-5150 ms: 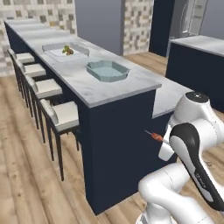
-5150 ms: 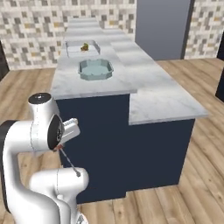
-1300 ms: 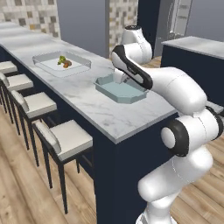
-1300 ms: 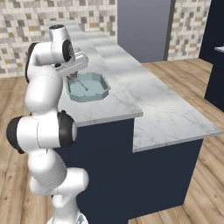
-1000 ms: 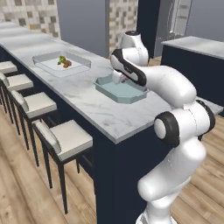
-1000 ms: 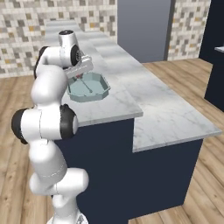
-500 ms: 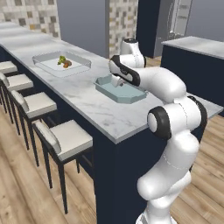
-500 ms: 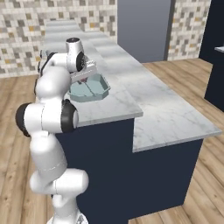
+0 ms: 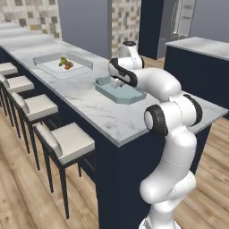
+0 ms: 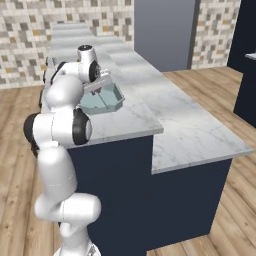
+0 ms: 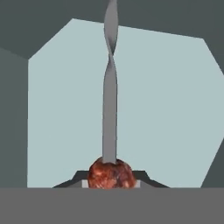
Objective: Place the cold items (mushroom and broccoli) from the fridge in one tupperware on the dining counter. Place the warm items (kebab skewer and hot dog) in the stove area in another tupperware.
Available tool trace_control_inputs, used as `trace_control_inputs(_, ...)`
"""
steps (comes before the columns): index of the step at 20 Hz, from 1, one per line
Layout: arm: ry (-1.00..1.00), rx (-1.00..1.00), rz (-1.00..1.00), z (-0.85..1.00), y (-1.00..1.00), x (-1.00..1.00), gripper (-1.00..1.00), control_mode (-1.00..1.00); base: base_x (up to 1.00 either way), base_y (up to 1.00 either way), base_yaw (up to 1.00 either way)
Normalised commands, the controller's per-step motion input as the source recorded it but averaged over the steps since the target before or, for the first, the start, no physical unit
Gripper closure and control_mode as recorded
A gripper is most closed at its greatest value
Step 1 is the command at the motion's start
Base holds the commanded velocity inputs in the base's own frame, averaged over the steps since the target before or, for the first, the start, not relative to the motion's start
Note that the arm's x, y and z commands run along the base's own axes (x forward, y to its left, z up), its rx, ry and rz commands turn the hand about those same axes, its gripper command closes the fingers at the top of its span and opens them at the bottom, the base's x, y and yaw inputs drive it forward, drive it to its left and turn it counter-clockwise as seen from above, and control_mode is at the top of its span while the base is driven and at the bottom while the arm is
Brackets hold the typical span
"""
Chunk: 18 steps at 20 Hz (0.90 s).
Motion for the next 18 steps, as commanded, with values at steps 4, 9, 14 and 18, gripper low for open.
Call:
trace_control_inputs(4,0.0,0.0,0.2,-0.13,-0.68,0.21,-1.0,-1.0,0.0,0.0,0.0)
trace_control_inputs(9,-0.01,0.15,0.12,0.0,-0.72,0.16,-1.0,-1.0,0.0,0.0,0.0)
trace_control_inputs(14,-0.07,0.25,0.14,0.46,-0.53,-0.09,-1.0,-1.0,0.0,0.0,0.0)
trace_control_inputs(18,-0.21,0.13,0.21,0.94,-0.96,-0.68,-1.0,-1.0,0.0,0.0,0.0)
